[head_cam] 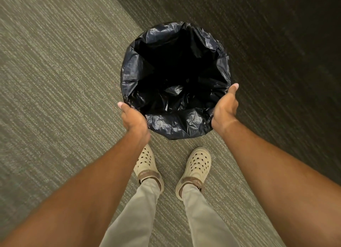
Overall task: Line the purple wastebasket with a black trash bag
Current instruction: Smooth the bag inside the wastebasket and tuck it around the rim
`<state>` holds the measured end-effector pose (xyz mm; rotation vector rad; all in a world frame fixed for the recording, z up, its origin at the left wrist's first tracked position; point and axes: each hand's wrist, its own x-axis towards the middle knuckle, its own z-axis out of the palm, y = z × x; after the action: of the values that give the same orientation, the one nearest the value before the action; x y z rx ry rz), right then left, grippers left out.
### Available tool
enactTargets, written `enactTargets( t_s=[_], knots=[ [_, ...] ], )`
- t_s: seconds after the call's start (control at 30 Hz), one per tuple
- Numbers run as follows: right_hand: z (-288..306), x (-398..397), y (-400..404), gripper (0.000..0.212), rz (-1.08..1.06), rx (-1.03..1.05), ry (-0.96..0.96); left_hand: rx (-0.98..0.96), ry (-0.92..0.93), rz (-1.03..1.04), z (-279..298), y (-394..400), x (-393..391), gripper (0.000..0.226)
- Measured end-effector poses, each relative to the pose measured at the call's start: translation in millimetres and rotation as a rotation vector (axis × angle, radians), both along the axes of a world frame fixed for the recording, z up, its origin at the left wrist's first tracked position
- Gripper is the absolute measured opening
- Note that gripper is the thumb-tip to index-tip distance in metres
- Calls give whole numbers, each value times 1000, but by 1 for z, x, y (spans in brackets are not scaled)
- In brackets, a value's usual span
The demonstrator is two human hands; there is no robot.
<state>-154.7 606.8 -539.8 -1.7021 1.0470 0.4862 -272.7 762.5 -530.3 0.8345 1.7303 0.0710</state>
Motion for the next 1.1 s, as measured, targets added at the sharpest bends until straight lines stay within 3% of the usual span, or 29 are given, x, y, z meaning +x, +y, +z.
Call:
enactTargets(
  t_s=[0.17,0.37,0.6,0.7,0.9,1.0,1.1],
  knots=[
    [11,-36,-9,71,-204,112,74,-69,-16,24,19,-29,-19,70],
    [21,-64,29,80,-446,180,297,-264,-44,228,27,-71,-9,64],
    [7,-51,46,76,-548,-95,325,-231,35,485,23,-69,16,67],
    [3,-51,42,72,-575,-8,323,-259,-66,663,15,-65,14,62],
    [2,-57,30,54,-617,435,210,-304,-222,672,4,-62,4,51],
    [9,-56,28,52,-606,378,246,-327,-187,607,8,-61,3,52],
    [16,-59,25,64,-552,105,294,-295,37,458,20,-62,-5,61]
  ],
)
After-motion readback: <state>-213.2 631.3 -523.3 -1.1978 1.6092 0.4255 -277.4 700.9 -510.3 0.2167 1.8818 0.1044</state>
